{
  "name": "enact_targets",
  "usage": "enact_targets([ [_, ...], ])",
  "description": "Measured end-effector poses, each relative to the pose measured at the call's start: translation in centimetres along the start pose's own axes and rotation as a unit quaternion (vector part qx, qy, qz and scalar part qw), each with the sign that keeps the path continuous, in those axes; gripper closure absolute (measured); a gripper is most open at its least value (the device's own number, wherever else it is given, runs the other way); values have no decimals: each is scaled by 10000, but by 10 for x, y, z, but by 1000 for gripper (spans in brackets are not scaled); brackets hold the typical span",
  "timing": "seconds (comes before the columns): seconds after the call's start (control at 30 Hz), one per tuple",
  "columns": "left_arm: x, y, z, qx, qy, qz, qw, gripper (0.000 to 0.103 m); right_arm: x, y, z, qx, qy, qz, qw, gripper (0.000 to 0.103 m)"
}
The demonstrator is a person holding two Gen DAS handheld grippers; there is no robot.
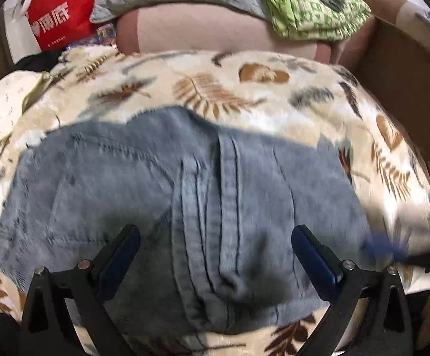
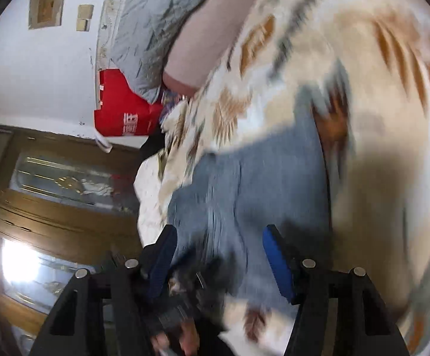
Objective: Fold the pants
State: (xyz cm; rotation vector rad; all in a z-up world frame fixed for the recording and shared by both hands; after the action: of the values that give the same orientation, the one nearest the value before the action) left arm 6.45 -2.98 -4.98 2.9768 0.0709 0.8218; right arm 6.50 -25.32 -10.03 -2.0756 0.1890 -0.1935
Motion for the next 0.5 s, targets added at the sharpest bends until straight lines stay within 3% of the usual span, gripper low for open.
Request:
enact_targets([
  [0.07, 11, 1, 5, 52, -17, 5, 10000, 1, -18, 18, 5, -237, -188, 254, 9992, 39],
  [0.13, 20, 5, 22, 68, -244, 40, 9997, 1, -18, 21, 2, -89, -108, 367, 9992, 39],
  [0.27, 18, 10, 62, 424, -830, 301, 9952, 1, -23, 2, -11, -181, 62, -54, 9998, 39],
  [0.33, 14, 11, 59, 441, -717, 300, 9960, 1, -25, 12, -4, -525, -47, -21, 9986, 37],
  [0.4, 14, 12, 54, 385, -733, 327, 9960, 1, -24, 20, -5, -338, -31, 217, 9992, 37],
  [0.5, 10, 7, 33, 284, -535, 264, 9978, 1, -17, -2, -21, -307, 123, -112, 9994, 37],
])
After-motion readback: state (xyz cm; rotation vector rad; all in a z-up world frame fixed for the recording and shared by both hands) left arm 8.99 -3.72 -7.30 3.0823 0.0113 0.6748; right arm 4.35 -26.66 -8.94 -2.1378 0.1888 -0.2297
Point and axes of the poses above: each gripper's, at about its wrist camera, not at the fingertips, and z roughly the way its jaws point, y to its right, x to its top, the point moved 1 cm from there along z, roughly the way its jaws point, and after that the axes turned 3 degrees about -y, right-handed, at the moved point
